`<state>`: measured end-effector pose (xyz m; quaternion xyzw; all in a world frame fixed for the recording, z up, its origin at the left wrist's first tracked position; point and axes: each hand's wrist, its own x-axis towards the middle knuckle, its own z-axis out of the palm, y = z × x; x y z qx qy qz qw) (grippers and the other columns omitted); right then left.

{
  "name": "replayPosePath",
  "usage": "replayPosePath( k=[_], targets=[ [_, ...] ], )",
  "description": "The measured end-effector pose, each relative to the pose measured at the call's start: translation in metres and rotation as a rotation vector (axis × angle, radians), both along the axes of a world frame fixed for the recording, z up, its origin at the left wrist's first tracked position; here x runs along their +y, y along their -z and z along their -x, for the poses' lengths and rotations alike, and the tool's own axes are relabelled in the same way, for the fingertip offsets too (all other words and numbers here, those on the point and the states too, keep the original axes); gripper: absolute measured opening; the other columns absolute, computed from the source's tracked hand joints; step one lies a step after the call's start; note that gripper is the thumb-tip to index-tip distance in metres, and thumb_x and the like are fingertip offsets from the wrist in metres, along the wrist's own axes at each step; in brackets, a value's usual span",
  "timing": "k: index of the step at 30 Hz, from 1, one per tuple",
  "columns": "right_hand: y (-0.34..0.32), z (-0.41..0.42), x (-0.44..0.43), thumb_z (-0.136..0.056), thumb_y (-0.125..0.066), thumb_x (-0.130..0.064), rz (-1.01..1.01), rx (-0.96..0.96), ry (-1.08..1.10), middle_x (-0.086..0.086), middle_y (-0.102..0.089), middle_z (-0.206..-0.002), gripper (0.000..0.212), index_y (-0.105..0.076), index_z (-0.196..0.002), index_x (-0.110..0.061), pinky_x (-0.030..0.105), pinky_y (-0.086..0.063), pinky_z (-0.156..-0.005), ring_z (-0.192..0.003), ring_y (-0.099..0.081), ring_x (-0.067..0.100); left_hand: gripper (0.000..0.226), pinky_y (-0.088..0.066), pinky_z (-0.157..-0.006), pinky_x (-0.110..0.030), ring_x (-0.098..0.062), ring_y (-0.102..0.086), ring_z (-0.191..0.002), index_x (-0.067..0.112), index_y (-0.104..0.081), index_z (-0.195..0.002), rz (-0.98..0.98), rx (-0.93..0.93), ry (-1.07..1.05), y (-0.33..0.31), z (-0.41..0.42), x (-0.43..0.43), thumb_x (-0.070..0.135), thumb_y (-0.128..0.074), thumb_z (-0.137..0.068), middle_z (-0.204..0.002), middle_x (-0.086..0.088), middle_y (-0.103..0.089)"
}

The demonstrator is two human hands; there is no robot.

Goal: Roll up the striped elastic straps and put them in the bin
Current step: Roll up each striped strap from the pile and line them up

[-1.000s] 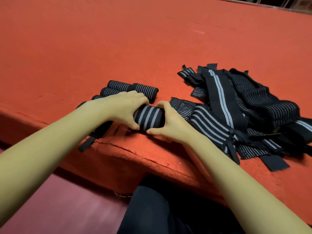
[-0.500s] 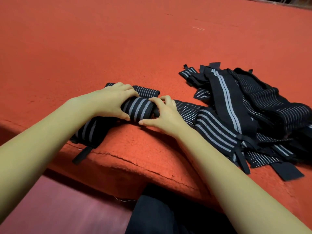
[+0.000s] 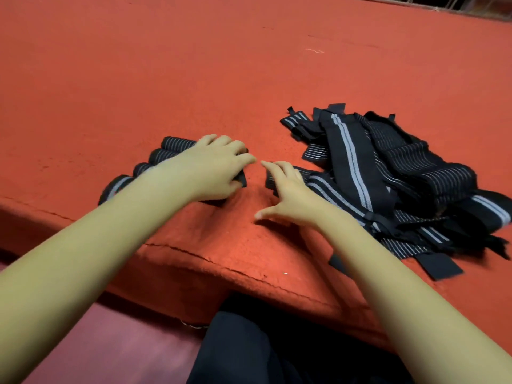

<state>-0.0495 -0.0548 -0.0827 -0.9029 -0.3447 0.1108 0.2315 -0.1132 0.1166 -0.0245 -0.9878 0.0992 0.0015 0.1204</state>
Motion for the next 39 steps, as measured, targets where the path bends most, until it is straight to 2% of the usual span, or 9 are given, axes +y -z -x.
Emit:
replayPosePath(
  k=[4, 7, 12, 15, 20, 24, 31, 37, 39],
  targets=[
    [-0.012, -0.01, -0.068, -0.074, -0.082, -0.024, 0.002, -0.094, 0.063, 0.009, -0.037, -0.14, 0.076, -0.045, -0.139, -0.013, 0.023, -0.022, -0.108, -0.133, -0.032, 0.024, 0.037, -0.038, -0.093, -0.04, -0.027, -0.048, -0.116, 0.017, -0.048, -0.13, 0.119, -0.108, 0.163, 0.006, -0.013, -0.072, 0.037, -0.037, -0.1, -0.125, -0.006, -0.051],
    [-0.013, -0.013, -0.125, -0.079, -0.076, -0.014, 0.007, -0.21, 0.148, 0.009, -0.048, -0.133, 0.057, -0.054, -0.131, -0.01, 0.023, -0.024, -0.106, -0.127, -0.041, 0.025, 0.038, -0.04, -0.092, -0.04, -0.027, -0.047, -0.118, 0.016, -0.047, -0.128, 0.175, -0.071, 0.171, 0.026, -0.02, -0.121, 0.04, -0.038, -0.1, -0.126, -0.006, -0.049],
    [-0.003, -0.008, -0.184, -0.086, -0.07, -0.013, 0.112, -0.181, 0.204, 0.01, -0.043, -0.145, 0.047, -0.057, -0.131, -0.009, 0.026, -0.019, -0.113, -0.137, -0.037, 0.025, 0.055, -0.042, -0.088, -0.04, -0.028, -0.045, -0.119, 0.016, -0.048, -0.129, 0.277, -0.062, 0.128, 0.062, -0.019, -0.178, 0.057, -0.043, -0.093, -0.128, -0.006, -0.045],
    [0.01, -0.003, -0.192, -0.088, -0.067, -0.014, 0.018, -0.156, 0.26, 0.01, -0.04, -0.147, 0.036, -0.064, -0.124, -0.012, 0.034, -0.023, -0.116, -0.135, -0.037, 0.026, 0.056, -0.041, -0.087, -0.038, -0.028, -0.042, -0.118, 0.017, -0.048, -0.128, 0.313, -0.072, 0.044, 0.071, -0.018, -0.188, 0.059, -0.046, -0.091, -0.127, -0.007, -0.042],
    [0.015, -0.001, -0.187, -0.089, -0.065, -0.011, -0.294, -0.086, 0.492, 0.004, -0.041, -0.116, 0.035, -0.057, -0.123, -0.01, 0.031, -0.043, -0.097, -0.085, -0.051, 0.015, 0.029, -0.046, -0.082, -0.041, -0.028, -0.049, -0.114, 0.015, -0.051, -0.122, 0.371, -0.042, 0.023, 0.068, -0.018, -0.19, 0.028, -0.046, -0.097, -0.119, -0.007, -0.05],
    [0.018, -0.008, -0.186, -0.081, -0.071, -0.007, -0.407, 0.009, 0.576, -0.004, -0.053, -0.083, 0.04, -0.057, -0.118, -0.01, 0.033, -0.044, -0.084, -0.069, -0.049, 0.009, 0.024, -0.042, -0.075, -0.038, -0.028, -0.052, -0.109, 0.014, -0.058, -0.118, 0.353, -0.094, -0.017, 0.063, -0.015, -0.164, 0.018, -0.042, -0.099, -0.111, -0.006, -0.052],
    [-0.006, -0.006, -0.198, -0.08, -0.071, -0.004, -0.177, 0.156, 0.373, -0.007, -0.05, -0.068, 0.031, -0.06, -0.105, -0.017, 0.024, -0.038, -0.063, -0.061, -0.047, 0.006, 0.036, -0.041, -0.083, -0.031, -0.021, -0.05, -0.117, 0.026, -0.064, -0.121, 0.092, 0.048, 0.023, 0.052, -0.014, -0.133, 0.044, -0.042, -0.099, -0.117, 0.001, -0.054],
    [-0.028, 0.02, -0.21, -0.084, -0.072, -0.015, 0.191, 0.437, 0.254, -0.004, -0.055, -0.07, 0.017, -0.064, -0.099, -0.019, 0.021, -0.042, -0.049, -0.052, -0.053, 0.008, 0.037, -0.044, -0.077, -0.035, -0.025, -0.056, -0.107, 0.015, -0.064, -0.107, 0.285, -0.143, -0.026, 0.044, -0.026, -0.136, 0.038, -0.036, -0.101, -0.107, -0.002, -0.058],
    [-0.034, 0.016, -0.208, -0.086, -0.07, -0.027, 0.221, 0.33, 0.307, -0.008, -0.056, -0.069, 0.016, -0.065, -0.1, -0.021, 0.023, -0.044, -0.053, -0.057, -0.056, 0.01, 0.032, -0.044, -0.077, -0.036, -0.027, -0.056, -0.106, 0.013, -0.063, -0.106, 0.342, -0.166, -0.044, 0.04, -0.038, -0.14, 0.033, -0.038, -0.1, -0.106, -0.005, -0.058]
  ],
)
